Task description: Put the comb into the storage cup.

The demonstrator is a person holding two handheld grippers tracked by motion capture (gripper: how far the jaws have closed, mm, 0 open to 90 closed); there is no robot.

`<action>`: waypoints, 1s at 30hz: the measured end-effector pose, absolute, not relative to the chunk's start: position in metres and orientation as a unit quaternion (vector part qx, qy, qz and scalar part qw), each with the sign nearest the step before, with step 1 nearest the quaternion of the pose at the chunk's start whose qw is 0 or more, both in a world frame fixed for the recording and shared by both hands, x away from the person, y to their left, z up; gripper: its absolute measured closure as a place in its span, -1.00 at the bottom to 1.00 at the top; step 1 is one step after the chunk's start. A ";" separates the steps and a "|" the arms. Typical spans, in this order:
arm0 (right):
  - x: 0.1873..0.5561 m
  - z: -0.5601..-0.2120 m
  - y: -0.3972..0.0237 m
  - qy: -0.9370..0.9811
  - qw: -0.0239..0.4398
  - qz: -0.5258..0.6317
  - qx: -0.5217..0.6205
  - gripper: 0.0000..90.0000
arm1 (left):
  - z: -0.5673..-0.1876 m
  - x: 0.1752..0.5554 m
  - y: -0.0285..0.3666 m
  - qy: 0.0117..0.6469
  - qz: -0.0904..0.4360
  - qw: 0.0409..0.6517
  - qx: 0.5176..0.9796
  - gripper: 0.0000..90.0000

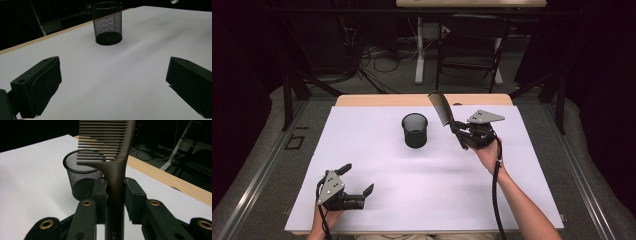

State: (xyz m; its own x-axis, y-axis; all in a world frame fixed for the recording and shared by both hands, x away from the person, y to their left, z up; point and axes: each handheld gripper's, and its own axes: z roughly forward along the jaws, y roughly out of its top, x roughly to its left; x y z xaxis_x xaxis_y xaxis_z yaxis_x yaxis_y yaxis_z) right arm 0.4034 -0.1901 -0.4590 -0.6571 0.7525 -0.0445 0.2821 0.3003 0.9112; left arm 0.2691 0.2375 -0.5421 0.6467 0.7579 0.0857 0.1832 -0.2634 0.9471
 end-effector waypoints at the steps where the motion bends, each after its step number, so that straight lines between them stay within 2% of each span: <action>1: 0.404 -0.459 -0.190 0.769 0.242 0.487 0.335 0.61 | -0.542 0.269 0.237 0.315 0.278 0.517 0.745 -1.00; 30: 0.421 -0.447 -0.163 0.763 0.239 0.509 0.320 0.61 | -0.543 0.271 0.236 0.315 0.278 0.517 0.746 -1.00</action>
State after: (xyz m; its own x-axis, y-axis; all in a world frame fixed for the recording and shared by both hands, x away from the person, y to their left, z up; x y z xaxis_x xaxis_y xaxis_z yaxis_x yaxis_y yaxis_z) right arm 0.4209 -0.1635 -0.4466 -0.6812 0.7311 -0.0392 0.2444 0.2775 0.9291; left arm 0.2712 0.2365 -0.5430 0.6477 0.7567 0.0888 0.1828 -0.2674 0.9461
